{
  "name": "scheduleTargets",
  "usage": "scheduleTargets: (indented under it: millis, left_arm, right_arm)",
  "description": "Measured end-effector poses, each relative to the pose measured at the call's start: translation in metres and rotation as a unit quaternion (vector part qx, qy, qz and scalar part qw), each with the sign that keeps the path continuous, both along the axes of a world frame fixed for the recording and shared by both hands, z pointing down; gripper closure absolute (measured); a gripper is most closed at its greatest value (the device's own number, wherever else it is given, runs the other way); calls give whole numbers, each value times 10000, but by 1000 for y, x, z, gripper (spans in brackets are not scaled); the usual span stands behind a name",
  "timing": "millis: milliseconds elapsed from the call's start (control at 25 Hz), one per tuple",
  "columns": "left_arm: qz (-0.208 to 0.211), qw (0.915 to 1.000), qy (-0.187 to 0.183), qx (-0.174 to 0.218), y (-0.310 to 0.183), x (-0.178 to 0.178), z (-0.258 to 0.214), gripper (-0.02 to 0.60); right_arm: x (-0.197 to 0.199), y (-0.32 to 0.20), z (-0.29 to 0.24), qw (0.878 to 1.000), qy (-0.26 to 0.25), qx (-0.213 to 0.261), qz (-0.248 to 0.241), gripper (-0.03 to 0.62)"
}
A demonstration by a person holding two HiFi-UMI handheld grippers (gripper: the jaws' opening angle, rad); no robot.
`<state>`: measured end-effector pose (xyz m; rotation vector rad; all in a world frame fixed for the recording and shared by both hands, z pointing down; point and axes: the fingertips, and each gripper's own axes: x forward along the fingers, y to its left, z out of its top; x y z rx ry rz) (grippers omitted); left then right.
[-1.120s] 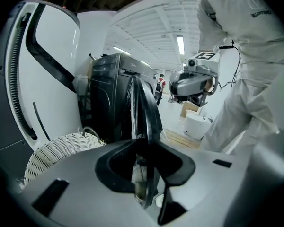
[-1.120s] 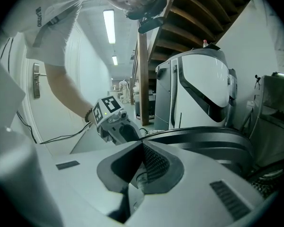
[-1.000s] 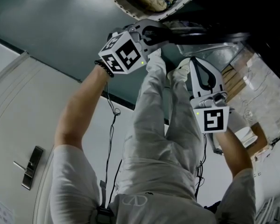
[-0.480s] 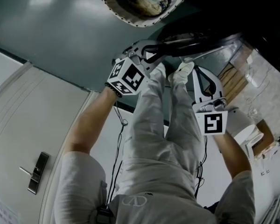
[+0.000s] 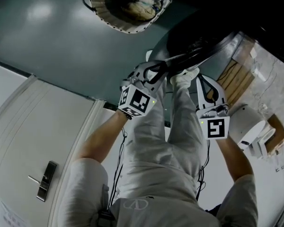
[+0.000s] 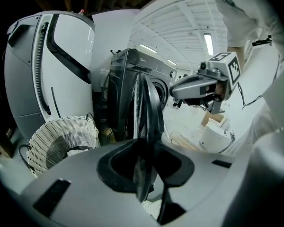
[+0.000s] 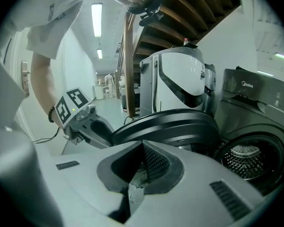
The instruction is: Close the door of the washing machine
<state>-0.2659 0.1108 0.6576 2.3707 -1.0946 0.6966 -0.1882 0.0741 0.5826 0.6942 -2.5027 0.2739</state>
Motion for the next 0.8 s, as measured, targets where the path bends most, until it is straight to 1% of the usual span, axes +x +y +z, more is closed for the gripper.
scheduleTargets:
  millis: [120, 360, 440, 800]
  left_arm:
    - [-138, 9999, -50, -79, 6, 14, 0, 492]
    - [-291, 9990, -204, -289, 17, 38, 0, 491]
    - [-376, 9984, -231, -344, 20, 46, 1, 491]
    - [-799, 9940, -225, -712, 31, 88, 2, 488]
  right_arm:
    - [20, 0, 3, 9999, -3, -29, 154, 583]
    - [64, 6, 15, 9987, 200, -109, 463, 583]
    - [75, 7, 16, 9982, 171, -118, 561, 583]
    - [116, 18, 28, 9967, 292, -221, 722, 583]
